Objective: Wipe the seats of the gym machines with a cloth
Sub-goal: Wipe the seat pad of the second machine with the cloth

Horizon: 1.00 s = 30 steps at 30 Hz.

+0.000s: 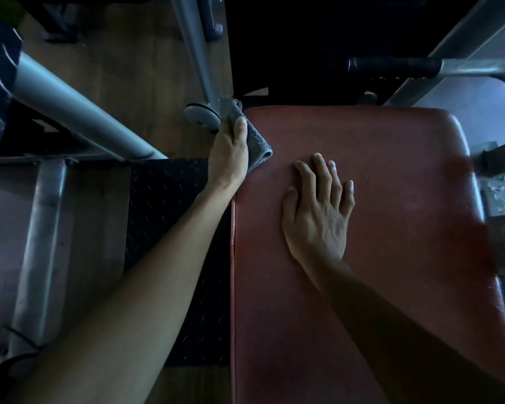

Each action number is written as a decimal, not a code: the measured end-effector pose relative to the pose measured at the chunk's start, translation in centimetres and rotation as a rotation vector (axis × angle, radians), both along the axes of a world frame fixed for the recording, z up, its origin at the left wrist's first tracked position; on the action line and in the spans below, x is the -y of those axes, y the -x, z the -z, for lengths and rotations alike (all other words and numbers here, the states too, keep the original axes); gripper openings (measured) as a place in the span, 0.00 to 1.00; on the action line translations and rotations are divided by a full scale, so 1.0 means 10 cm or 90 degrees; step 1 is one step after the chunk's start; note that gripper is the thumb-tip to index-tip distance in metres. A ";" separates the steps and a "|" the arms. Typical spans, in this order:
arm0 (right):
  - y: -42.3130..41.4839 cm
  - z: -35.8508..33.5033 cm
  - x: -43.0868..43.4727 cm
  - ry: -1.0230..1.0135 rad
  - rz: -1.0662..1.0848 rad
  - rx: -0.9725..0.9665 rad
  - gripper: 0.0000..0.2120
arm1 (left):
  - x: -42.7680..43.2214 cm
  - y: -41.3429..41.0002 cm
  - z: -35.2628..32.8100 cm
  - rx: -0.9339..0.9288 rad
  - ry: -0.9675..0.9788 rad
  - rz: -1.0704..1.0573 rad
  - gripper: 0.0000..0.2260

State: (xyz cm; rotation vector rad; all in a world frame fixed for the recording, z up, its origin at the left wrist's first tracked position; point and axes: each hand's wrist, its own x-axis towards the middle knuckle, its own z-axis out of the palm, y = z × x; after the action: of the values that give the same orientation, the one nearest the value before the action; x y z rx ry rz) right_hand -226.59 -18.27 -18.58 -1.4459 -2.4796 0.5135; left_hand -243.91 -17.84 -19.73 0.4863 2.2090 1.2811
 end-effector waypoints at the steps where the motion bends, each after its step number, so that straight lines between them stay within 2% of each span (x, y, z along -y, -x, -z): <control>1: 0.00 0.00 -0.01 0.003 -0.003 -0.005 0.21 | 0.01 0.00 -0.01 0.001 -0.019 -0.001 0.19; 7: -0.02 0.08 -0.02 -0.018 -0.026 -0.019 0.20 | 0.12 0.03 0.01 0.036 -0.093 0.073 0.21; 16: -0.05 0.08 0.02 -0.035 -0.057 -0.026 0.21 | 0.65 -0.29 0.16 -0.007 -0.229 0.159 0.20; 19: -0.26 0.03 0.26 -0.041 -0.104 -0.011 0.22 | 0.56 -0.23 0.13 -0.018 -0.214 0.135 0.20; 23: -0.62 0.05 0.72 -0.067 -0.174 0.017 0.22 | 0.42 -0.14 0.10 -0.038 -0.220 0.127 0.16; 26: -0.60 0.05 0.76 -0.097 -0.169 -0.001 0.20 | 0.55 -0.24 0.15 -0.022 -0.254 0.113 0.18; 30: -0.56 0.10 0.73 -0.125 -0.161 0.008 0.21 | 0.95 -0.57 0.25 0.028 -0.286 0.137 0.14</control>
State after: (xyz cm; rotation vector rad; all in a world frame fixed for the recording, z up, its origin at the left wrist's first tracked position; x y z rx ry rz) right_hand -220.99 -25.62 -19.62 -1.0734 -2.6530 0.2942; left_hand -238.21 -27.36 -22.18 0.8304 1.7704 1.6486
